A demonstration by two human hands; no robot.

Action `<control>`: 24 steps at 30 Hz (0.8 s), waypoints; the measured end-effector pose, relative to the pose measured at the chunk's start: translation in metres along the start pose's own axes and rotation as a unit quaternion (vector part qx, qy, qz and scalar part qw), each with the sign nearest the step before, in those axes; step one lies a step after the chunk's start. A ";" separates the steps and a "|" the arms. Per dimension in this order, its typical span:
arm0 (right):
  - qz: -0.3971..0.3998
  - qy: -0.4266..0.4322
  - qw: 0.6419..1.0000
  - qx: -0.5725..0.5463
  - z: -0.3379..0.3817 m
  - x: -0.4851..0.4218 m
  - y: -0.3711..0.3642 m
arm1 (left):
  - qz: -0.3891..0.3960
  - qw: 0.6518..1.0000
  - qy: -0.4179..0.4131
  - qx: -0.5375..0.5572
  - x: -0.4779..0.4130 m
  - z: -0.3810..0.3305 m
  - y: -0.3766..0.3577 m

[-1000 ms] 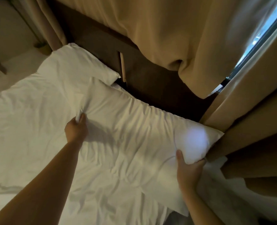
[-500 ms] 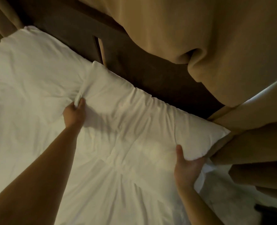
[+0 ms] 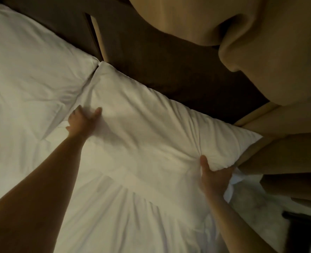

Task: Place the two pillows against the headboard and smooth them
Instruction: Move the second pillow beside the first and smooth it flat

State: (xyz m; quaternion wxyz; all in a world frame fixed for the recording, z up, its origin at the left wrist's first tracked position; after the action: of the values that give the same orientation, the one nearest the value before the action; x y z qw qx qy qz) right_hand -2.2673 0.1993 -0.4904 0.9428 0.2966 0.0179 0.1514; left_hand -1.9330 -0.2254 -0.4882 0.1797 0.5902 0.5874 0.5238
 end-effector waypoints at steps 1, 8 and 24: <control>0.017 -0.019 1.000 0.006 -0.005 -0.001 -0.004 | -0.008 1.000 0.003 -0.004 0.005 0.002 -0.002; 0.076 -0.127 0.988 0.051 -0.019 -0.006 -0.006 | -0.040 0.999 -0.032 0.005 0.038 0.016 -0.018; 0.139 0.365 0.893 0.223 0.150 -0.001 -0.099 | -0.009 0.945 -0.321 -0.060 0.121 -0.084 -0.055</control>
State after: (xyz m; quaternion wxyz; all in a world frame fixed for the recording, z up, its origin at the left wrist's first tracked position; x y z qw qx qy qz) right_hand -2.2226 0.0388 -0.4229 0.7484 0.4222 0.3530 0.3703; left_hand -2.0594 -0.1393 -0.4524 0.3989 0.7099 0.4710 0.3391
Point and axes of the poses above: each hand's wrist, its own x-axis away from the middle knuckle, its own y-axis out of the back of the hand, z = x × y, the point moved 8 cm from there along -x, towards the middle knuckle, and after that the axes turned 15 degrees about y, right-handed, at the moved point
